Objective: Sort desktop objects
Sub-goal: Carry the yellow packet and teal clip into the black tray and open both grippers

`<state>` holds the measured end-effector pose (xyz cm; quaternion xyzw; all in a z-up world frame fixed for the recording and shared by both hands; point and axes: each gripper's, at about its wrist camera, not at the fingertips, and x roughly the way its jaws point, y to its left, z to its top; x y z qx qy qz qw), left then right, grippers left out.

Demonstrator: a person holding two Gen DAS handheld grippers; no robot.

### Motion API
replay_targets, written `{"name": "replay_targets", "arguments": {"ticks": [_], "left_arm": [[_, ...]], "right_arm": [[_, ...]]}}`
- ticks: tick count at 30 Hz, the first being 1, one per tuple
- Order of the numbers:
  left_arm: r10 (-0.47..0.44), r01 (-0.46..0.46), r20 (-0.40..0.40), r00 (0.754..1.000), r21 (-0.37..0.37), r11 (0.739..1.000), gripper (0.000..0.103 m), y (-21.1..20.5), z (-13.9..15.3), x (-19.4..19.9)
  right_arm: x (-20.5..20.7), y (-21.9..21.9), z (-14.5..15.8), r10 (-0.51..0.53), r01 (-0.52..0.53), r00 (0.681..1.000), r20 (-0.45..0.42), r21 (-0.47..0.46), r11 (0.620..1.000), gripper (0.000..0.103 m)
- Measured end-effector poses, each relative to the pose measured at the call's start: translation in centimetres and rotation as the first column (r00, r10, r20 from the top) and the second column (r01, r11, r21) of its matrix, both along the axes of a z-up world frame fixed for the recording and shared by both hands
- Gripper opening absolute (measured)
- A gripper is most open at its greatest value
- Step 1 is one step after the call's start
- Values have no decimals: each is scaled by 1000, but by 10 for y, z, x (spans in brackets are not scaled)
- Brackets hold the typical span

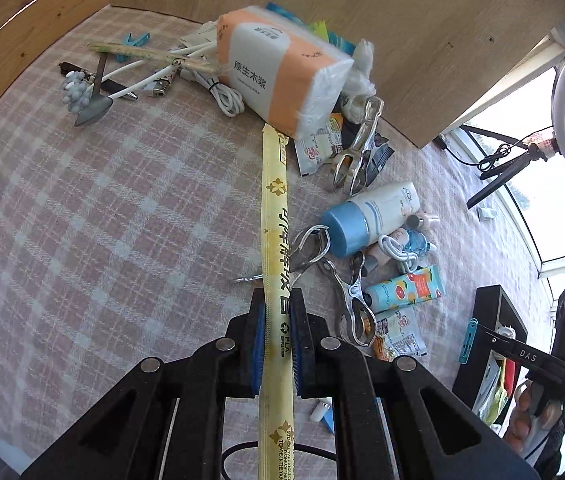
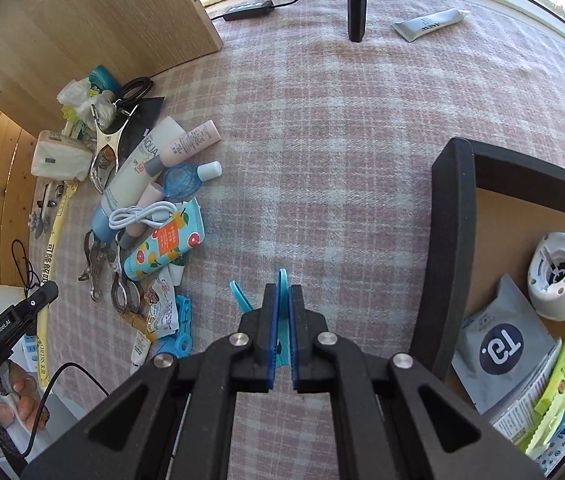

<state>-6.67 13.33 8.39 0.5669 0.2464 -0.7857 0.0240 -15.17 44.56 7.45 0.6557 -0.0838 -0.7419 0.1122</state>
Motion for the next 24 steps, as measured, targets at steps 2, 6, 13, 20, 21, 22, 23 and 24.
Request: {"name": "replay_targets", "arguments": {"ticks": [2, 6, 13, 20, 21, 22, 23, 24], "left_arm": [[-12, 12, -19, 1000, 8, 1000, 10, 9, 11, 6], [-56, 57, -64, 996, 7, 998, 10, 29, 33, 5], [-202, 206, -117, 972, 27, 978, 10, 107, 60, 1], [-401, 410, -154, 903, 37, 911, 10, 223, 72, 3], [-430, 440, -157, 889, 35, 897, 10, 238, 73, 5], [-455, 466, -159, 876, 35, 884, 10, 254, 73, 6], [-478, 490, -161, 863, 38, 871, 10, 270, 73, 7], [-500, 512, -163, 851, 41, 858, 10, 284, 73, 8]], "right_arm": [[6, 7, 11, 3, -3, 1000, -14, -1, 1000, 5], [11, 25, 33, -1, 0, 999, -47, -6, 1000, 5], [40, 75, 53, -57, 58, 995, -82, 5, 998, 5], [78, 162, 67, -171, 175, 980, -98, 34, 984, 5], [83, 174, 68, -190, 194, 977, -99, 39, 980, 5], [89, 186, 69, -208, 213, 973, -100, 44, 976, 5], [94, 197, 69, -227, 232, 969, -102, 49, 971, 5], [99, 207, 69, -243, 250, 965, -102, 54, 967, 5]]}}
